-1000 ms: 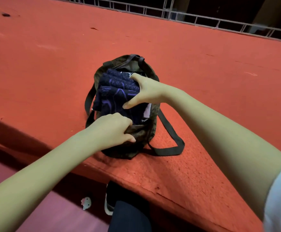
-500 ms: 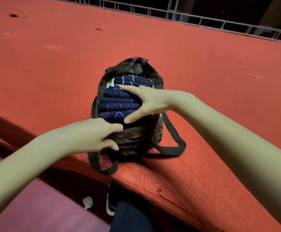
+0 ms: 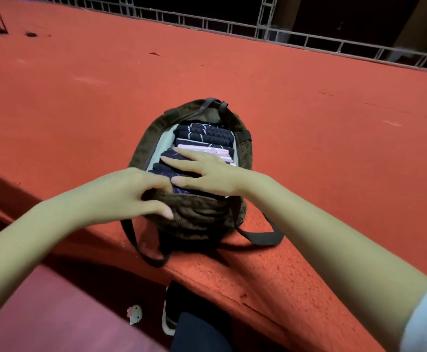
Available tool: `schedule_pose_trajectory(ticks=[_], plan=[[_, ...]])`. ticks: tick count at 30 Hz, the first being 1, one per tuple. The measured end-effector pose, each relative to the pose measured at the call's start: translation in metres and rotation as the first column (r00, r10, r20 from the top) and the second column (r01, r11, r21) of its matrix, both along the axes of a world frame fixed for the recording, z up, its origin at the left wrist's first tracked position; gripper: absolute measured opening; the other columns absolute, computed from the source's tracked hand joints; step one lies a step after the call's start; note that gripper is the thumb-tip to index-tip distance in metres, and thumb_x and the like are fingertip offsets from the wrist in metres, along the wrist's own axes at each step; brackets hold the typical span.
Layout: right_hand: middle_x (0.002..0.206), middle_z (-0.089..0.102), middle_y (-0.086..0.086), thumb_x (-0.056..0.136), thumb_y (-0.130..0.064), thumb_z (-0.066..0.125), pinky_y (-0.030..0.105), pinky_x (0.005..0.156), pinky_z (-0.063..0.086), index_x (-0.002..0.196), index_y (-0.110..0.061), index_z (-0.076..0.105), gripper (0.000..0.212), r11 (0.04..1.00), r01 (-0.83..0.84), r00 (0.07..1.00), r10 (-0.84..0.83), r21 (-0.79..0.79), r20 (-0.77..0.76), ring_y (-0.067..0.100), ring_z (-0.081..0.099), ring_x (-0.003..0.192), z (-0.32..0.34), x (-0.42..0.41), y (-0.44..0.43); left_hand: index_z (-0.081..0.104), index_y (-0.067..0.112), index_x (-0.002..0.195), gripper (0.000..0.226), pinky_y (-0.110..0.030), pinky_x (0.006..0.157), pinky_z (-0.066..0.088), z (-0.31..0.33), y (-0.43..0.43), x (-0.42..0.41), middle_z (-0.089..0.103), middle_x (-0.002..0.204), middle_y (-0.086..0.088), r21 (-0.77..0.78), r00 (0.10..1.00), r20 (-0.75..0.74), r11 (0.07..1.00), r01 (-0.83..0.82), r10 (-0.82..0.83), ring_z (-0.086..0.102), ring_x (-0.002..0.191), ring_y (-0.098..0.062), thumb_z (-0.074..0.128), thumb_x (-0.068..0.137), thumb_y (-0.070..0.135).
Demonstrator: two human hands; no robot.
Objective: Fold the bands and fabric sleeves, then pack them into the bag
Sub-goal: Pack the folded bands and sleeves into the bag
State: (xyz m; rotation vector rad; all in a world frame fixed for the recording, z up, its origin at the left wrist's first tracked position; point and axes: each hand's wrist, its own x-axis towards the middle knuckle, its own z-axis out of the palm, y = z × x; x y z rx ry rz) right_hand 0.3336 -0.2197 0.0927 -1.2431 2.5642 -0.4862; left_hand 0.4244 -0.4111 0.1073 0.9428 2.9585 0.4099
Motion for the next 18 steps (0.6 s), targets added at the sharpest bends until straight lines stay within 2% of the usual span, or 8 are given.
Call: schedule_pose_trajectory(ticks=[4, 7, 8, 10, 12, 14, 16, 18], plan=[[0.159, 0.012, -0.003, 0.097, -0.045, 0.043, 0.039, 0.119, 0.005, 0.147, -0.036, 0.027, 0.053, 0.998, 0.030, 0.998, -0.026, -0.062, 0.065, 0.011, 0.006, 0.146, 0.002, -0.006, -0.002, 0.064, 0.028, 0.078, 0.040, -0.032, 0.060, 0.043, 0.007, -0.002, -0.001, 0.059, 0.065, 0.008, 0.151, 0.993, -0.099, 0.987, -0.054, 0.070, 0.053, 0.061, -0.009, 0.048, 0.076, 0.064], [0.153, 0.029, -0.003, 0.100, -0.034, 0.043, 0.026, 0.118, 0.009, 0.142, -0.024, 0.041, 0.043, 0.965, 0.063, 0.975, -0.005, -0.254, 0.223, 0.004, 0.016, 0.142, 0.007, -0.010, 0.006, 0.065, 0.037, 0.076, 0.033, -0.026, 0.064, 0.043, 0.023, 0.012, -0.013, 0.062, 0.071, 0.011, 0.294, 0.994, -0.034, 0.951, -0.094, 0.108, 0.055, 0.069, -0.009, 0.048, 0.073, 0.064], [0.147, 0.040, -0.002, 0.100, -0.029, 0.044, 0.022, 0.116, 0.015, 0.137, -0.020, 0.049, 0.039, 0.928, 0.131, 0.974, -0.054, -0.350, 0.222, 0.003, 0.024, 0.138, 0.007, -0.012, 0.013, 0.066, 0.036, 0.078, 0.035, -0.021, 0.067, 0.043, 0.024, 0.017, -0.019, 0.064, 0.076, 0.012, 0.327, 0.992, -0.011, 0.938, -0.116, 0.127, 0.057, 0.073, -0.008, 0.045, 0.076, 0.063], [0.129, 0.052, 0.004, 0.098, -0.025, 0.048, 0.030, 0.110, 0.028, 0.128, -0.017, 0.058, 0.033, 0.769, 0.346, 0.929, -0.360, -0.538, 0.085, 0.015, 0.040, 0.126, 0.001, -0.022, 0.030, 0.067, 0.030, 0.092, 0.043, -0.018, 0.079, 0.040, 0.015, 0.034, -0.039, 0.066, 0.090, 0.009, 0.348, 0.970, -0.148, 0.928, -0.134, 0.195, 0.056, 0.085, -0.006, 0.036, 0.086, 0.059], [0.123, 0.047, 0.012, 0.094, -0.029, 0.049, 0.037, 0.104, 0.033, 0.130, -0.015, 0.051, 0.039, 0.583, 0.619, 0.703, -0.711, -0.526, 0.039, 0.030, 0.043, 0.120, -0.013, -0.030, 0.046, 0.057, 0.028, 0.124, 0.050, -0.033, 0.102, 0.034, 0.002, 0.059, -0.063, 0.057, 0.126, -0.002, 0.245, 0.928, -0.247, 0.944, -0.220, 0.280, 0.047, 0.118, -0.020, 0.028, 0.093, 0.055], [0.129, 0.045, 0.021, 0.095, -0.035, 0.045, 0.039, 0.099, 0.035, 0.138, -0.009, 0.032, 0.052, 0.494, 0.827, 0.538, -0.834, -0.269, 0.123, 0.039, 0.045, 0.119, -0.030, -0.032, 0.053, 0.029, 0.028, 0.147, 0.053, -0.042, 0.115, 0.016, -0.017, 0.084, -0.083, 0.024, 0.154, -0.008, -0.012, 0.917, -0.142, 0.926, -0.378, 0.372, 0.019, 0.142, -0.027, 0.023, 0.099, 0.049], [0.122, 0.055, 0.026, 0.095, -0.033, 0.040, 0.045, 0.095, 0.043, 0.139, -0.007, 0.020, 0.055, 0.506, 0.844, 0.537, -0.802, -0.178, 0.263, 0.042, 0.055, 0.107, -0.043, -0.028, 0.051, 0.016, 0.030, 0.150, 0.052, -0.048, 0.117, 0.008, -0.030, 0.096, -0.096, 0.006, 0.159, -0.008, -0.147, 0.897, -0.076, 0.885, -0.442, 0.435, 0.005, 0.146, -0.027, 0.015, 0.100, 0.047], [0.107, 0.062, 0.025, 0.092, -0.023, 0.040, 0.050, 0.083, 0.050, 0.139, -0.012, 0.018, 0.054, 0.518, 0.798, 0.600, -0.736, -0.309, 0.315, 0.043, 0.062, 0.092, -0.049, -0.024, 0.049, 0.018, 0.030, 0.149, 0.050, -0.051, 0.116, 0.009, -0.034, 0.096, -0.104, 0.005, 0.159, -0.008, -0.129, 0.882, -0.083, 0.872, -0.472, 0.465, 0.004, 0.146, -0.027, 0.014, 0.101, 0.044]])
